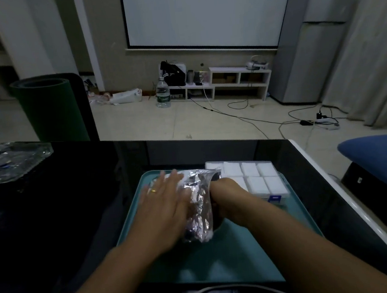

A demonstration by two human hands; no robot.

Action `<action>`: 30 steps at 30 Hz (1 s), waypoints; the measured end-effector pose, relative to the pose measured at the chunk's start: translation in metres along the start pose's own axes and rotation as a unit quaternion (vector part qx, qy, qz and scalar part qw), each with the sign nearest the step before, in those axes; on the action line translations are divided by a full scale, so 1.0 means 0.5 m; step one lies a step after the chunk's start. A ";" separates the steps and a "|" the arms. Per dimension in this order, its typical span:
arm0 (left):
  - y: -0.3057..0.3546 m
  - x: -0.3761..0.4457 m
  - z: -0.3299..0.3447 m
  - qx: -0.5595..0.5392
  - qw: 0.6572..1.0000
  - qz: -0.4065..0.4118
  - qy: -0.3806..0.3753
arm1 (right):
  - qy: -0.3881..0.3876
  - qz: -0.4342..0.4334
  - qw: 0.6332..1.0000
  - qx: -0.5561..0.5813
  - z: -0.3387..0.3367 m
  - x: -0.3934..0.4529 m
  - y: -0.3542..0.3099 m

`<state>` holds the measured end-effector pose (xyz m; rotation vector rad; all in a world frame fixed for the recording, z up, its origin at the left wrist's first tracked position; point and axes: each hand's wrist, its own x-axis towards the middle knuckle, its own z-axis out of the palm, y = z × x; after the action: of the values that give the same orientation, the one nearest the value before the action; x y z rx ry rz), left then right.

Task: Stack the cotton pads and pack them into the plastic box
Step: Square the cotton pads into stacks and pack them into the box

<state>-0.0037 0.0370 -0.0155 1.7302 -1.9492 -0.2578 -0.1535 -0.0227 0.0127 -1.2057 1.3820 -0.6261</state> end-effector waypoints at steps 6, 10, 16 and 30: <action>-0.088 -0.013 0.038 0.079 0.985 -0.060 -0.137 | 0.179 -0.125 0.975 0.028 -0.001 -0.016 0.033; -0.069 -0.022 0.074 0.134 0.968 -0.112 -0.182 | 0.249 -0.153 0.941 -0.171 0.011 -0.053 0.081; -0.008 -0.032 0.077 0.160 0.956 -0.152 -0.193 | 0.130 -0.087 0.980 -0.120 0.032 -0.051 0.157; -0.018 0.025 -0.082 -0.343 0.934 -0.103 -0.016 | 0.036 -0.286 0.939 -0.187 -0.204 -0.139 -0.020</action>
<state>0.0237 0.0314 0.0181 1.4407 -1.4348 -0.9234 -0.2576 0.0094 0.0712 -1.9435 1.2380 -0.8340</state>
